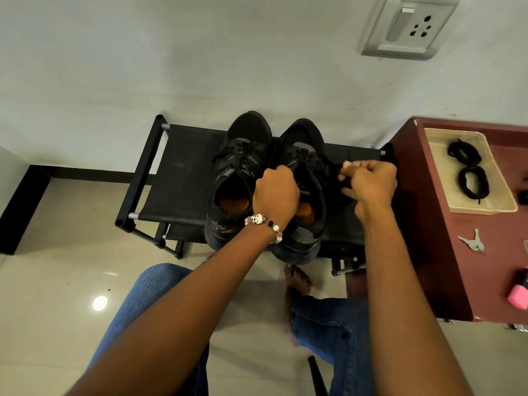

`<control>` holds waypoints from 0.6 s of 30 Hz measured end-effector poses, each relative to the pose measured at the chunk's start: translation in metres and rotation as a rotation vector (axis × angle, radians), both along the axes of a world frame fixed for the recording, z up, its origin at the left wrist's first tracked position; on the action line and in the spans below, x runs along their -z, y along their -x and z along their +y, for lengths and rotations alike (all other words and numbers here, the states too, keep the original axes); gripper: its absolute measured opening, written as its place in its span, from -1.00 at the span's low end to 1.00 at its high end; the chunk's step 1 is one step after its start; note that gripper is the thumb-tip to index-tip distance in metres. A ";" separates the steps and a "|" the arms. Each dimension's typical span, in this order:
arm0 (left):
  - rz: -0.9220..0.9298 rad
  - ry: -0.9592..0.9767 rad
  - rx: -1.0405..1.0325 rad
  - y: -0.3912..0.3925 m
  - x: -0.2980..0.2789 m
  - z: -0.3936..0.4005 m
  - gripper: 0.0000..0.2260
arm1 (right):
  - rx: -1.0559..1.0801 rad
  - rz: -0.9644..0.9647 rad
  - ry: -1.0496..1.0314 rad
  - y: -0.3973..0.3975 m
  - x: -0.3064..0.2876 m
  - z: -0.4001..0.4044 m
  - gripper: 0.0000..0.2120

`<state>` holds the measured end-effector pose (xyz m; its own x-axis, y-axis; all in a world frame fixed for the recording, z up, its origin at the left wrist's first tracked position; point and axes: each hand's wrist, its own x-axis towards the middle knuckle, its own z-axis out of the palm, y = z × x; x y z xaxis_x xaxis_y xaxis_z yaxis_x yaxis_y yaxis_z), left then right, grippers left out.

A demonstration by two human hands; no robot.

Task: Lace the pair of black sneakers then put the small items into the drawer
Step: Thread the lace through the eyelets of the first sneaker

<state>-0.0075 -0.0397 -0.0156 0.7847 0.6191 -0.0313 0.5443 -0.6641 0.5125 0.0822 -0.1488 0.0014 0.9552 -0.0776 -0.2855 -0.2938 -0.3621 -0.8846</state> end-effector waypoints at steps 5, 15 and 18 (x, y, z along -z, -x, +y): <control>-0.072 0.200 0.061 -0.001 -0.009 0.008 -0.76 | -0.182 -0.249 0.399 -0.003 -0.020 -0.011 -0.70; 0.149 -0.104 0.575 -0.048 -0.042 0.040 -0.75 | -0.659 -0.184 0.720 0.037 -0.008 0.015 -0.64; 0.223 -0.180 0.570 -0.057 -0.041 0.040 -0.79 | -0.551 -0.217 0.673 0.035 -0.003 0.011 -0.69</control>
